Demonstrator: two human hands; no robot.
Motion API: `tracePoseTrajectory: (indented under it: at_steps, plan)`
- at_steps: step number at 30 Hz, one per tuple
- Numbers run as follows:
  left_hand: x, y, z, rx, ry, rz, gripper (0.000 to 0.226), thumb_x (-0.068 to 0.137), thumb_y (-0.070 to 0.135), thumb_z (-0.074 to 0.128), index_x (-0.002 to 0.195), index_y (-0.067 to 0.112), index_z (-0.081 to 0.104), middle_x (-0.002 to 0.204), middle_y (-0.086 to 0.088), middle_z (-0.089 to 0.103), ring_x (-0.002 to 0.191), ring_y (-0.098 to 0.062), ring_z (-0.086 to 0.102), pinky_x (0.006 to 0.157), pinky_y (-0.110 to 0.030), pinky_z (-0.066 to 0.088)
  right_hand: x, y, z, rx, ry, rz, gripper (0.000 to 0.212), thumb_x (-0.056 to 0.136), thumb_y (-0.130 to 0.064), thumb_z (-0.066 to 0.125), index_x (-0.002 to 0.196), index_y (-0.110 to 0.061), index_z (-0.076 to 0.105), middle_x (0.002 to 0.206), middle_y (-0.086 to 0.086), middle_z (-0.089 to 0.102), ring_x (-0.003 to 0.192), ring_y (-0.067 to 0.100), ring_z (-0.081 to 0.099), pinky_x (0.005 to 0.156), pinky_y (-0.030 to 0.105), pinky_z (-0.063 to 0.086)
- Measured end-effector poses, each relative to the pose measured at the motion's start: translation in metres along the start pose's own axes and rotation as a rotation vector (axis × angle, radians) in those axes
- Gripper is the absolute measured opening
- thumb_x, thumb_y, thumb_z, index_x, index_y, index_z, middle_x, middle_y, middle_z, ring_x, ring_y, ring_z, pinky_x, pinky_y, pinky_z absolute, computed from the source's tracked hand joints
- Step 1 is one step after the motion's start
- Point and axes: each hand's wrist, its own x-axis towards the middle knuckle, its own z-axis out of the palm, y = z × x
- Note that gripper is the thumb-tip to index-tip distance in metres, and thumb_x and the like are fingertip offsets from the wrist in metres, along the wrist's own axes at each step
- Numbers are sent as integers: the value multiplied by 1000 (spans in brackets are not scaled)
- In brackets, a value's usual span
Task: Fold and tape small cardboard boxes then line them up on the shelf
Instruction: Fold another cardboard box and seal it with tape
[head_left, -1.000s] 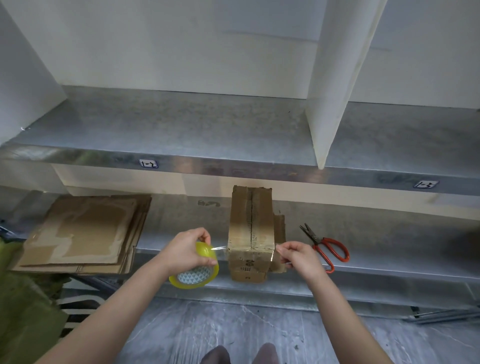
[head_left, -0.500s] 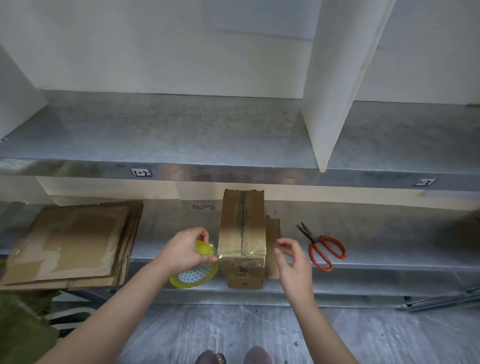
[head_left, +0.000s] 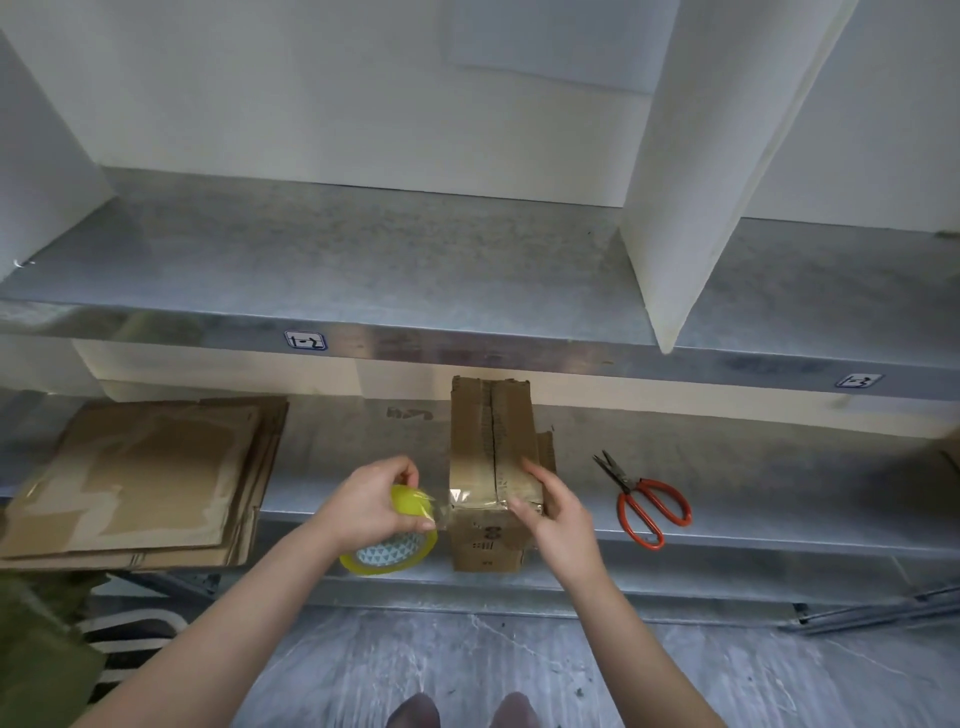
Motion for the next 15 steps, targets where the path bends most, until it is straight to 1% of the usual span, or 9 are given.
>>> tracePoseTrajectory:
  at_steps: [2, 3, 8, 9, 11, 13, 15]
  plan:
    - [-5, -5, -5, -22, -30, 24, 51, 55, 51, 88, 84, 33, 49, 91, 18, 57, 88, 3, 51, 69, -14, 38, 3, 0, 0, 73, -4, 36, 47, 86, -28, 73, 128, -42, 57, 137, -14, 55, 134, 8, 44, 112, 41, 40]
    - [-7, -6, -7, -30, -45, 29, 52, 53, 53, 88, 84, 35, 50, 92, 19, 57, 90, 5, 50, 69, -12, 37, 3, 1, 1, 102, -5, 41, 47, 86, -26, 74, 126, -45, 57, 137, -15, 55, 134, 8, 44, 112, 41, 40]
    - [-4, -10, -16, -24, -102, 3, 48, 52, 60, 85, 85, 40, 57, 96, 22, 58, 90, 5, 53, 66, -9, 38, 2, 6, 3, 183, -14, 55, 48, 86, -23, 74, 122, -51, 58, 134, -23, 54, 135, 3, 42, 111, 42, 42]
    - [-2, -11, -18, -14, -112, -10, 47, 53, 61, 85, 85, 41, 57, 97, 21, 59, 89, 3, 54, 67, -10, 39, 2, 7, 4, 181, -15, 57, 48, 86, -24, 74, 121, -53, 58, 132, -26, 54, 135, 3, 42, 110, 42, 42]
    - [1, -13, -19, 23, -132, -43, 46, 55, 59, 85, 87, 39, 59, 100, 17, 60, 90, -2, 55, 71, -18, 43, 2, 8, 6, 155, -29, 51, 47, 85, -28, 74, 120, -55, 59, 129, -31, 54, 134, 3, 42, 110, 43, 43]
    - [3, -14, -17, 85, -129, -69, 47, 56, 55, 86, 90, 36, 59, 102, 13, 61, 94, -8, 56, 78, -26, 48, 2, 8, 8, 114, -46, 33, 45, 85, -34, 73, 122, -54, 58, 130, -31, 53, 134, 5, 43, 109, 45, 43]
    - [4, -12, -14, 156, -93, -71, 47, 57, 55, 86, 91, 37, 59, 102, 13, 61, 96, -11, 56, 82, -30, 49, 3, 8, 7, 86, -53, 18, 44, 85, -37, 73, 123, -54, 57, 132, -30, 53, 134, 8, 44, 109, 45, 43]
